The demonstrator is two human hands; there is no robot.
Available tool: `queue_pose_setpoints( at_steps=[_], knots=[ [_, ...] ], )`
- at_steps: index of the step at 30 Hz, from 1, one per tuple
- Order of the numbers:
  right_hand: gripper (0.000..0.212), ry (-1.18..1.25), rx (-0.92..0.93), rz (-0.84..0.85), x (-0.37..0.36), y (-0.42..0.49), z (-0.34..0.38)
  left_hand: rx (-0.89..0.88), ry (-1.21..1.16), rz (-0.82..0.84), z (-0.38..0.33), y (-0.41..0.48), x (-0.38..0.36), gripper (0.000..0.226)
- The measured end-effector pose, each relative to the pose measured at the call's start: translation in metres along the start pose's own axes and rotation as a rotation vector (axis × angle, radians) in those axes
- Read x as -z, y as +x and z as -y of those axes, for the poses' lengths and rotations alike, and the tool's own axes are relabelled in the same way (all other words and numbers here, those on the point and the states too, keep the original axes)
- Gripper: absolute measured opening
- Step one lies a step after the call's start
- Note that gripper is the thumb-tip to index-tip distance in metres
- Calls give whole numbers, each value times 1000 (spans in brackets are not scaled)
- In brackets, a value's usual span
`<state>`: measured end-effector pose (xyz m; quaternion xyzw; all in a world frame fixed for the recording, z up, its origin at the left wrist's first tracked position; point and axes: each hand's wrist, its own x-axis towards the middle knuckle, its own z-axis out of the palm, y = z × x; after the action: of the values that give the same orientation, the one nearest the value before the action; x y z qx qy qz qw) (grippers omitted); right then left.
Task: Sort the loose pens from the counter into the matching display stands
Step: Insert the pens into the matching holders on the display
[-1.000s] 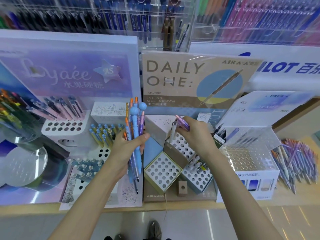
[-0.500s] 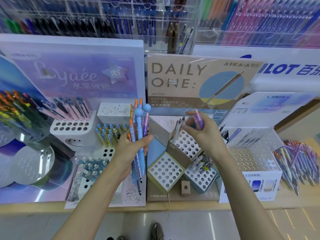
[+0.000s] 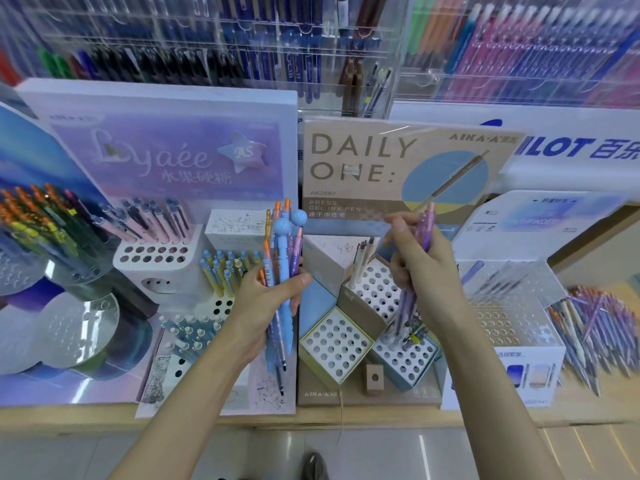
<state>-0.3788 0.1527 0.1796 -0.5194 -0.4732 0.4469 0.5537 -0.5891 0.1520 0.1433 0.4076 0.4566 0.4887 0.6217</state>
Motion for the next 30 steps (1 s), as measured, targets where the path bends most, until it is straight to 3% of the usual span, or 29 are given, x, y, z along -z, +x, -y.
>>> queue_pose_setpoints(
  at_steps=[5,8,11,13,18,22,27,30],
  knots=[
    [19,501,-280,157,-24,-16,-1,0,-9,2,-3,-8,3,29],
    [1,736,-343,174,-40,-18,-5,-21,11,14,-4,-18,11,20],
    [19,849,-308,137,-58,-19,-5,-30,55,64,-4,-28,21,14],
    [29,875,-280,108,-68,-20,-4,-3,72,67,-4,-32,25,24],
    [30,804,-237,101,-92,-23,-11,36,116,-21,-4,-40,41,34],
    [10,497,-159,205,-99,-26,-20,39,108,-74,-5,-45,62,16],
    [30,70,-124,320,-124,-29,-17,34,-21,-83,-13,-59,89,11],
    [28,42,-92,292,-159,-35,-17,-11,-20,-131,-15,-69,109,9]
  ],
)
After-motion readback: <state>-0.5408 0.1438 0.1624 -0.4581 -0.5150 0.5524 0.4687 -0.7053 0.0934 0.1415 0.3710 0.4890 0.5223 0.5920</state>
